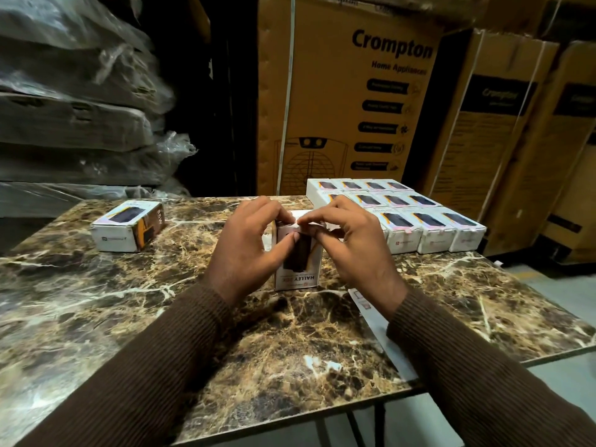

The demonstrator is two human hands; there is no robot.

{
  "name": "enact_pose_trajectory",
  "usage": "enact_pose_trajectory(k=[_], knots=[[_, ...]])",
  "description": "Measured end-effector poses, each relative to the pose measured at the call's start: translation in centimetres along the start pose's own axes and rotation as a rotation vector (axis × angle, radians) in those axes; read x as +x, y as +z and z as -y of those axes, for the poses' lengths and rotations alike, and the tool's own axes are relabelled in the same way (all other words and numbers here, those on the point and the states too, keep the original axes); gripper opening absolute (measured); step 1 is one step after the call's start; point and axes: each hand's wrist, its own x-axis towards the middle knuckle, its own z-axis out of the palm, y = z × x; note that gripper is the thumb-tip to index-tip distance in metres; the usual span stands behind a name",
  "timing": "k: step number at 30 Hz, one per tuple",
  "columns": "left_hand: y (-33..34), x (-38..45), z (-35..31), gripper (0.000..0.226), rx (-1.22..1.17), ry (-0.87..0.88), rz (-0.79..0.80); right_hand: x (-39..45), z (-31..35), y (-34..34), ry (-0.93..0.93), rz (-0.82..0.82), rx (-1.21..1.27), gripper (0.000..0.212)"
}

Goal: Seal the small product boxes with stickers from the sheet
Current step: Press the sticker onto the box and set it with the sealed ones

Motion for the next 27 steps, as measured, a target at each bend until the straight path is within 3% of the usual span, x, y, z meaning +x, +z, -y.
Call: enact_pose_trajectory(k=[4, 11, 27], knots=[[0.0, -0.1, 0.0, 0.015, 0.009, 0.001, -0.003, 0.3, 0.5, -0.6, -0.031, 0.025, -0.007, 0.028], [-0.1, 0.0, 0.2, 0.016, 0.002, 0.005, -0.008, -0.9, 0.2, 0.7, -0.115, -0.073, -0.138, 0.016], [-0.2, 0.0, 0.4, 0.016, -0.014, 0.024, -0.010, -0.5, 0.5, 0.5, -0.072, -0.085, -0.168, 0.006]])
